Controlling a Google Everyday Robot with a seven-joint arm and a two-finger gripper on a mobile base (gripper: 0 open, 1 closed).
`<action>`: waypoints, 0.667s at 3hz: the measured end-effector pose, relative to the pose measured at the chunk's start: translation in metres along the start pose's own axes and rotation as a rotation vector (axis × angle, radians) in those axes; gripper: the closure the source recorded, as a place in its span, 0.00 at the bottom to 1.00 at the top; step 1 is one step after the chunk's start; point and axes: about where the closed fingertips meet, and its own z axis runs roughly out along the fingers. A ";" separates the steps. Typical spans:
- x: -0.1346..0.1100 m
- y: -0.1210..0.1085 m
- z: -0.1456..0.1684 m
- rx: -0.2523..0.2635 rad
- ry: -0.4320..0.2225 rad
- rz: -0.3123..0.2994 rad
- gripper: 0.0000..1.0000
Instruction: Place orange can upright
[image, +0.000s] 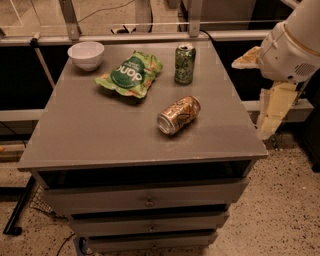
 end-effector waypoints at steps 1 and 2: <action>-0.013 -0.009 0.010 -0.002 -0.018 -0.120 0.00; -0.032 -0.025 0.032 -0.033 -0.031 -0.305 0.00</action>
Offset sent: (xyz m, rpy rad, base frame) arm 0.0570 0.0749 -0.0376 -0.1024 -0.0648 0.5911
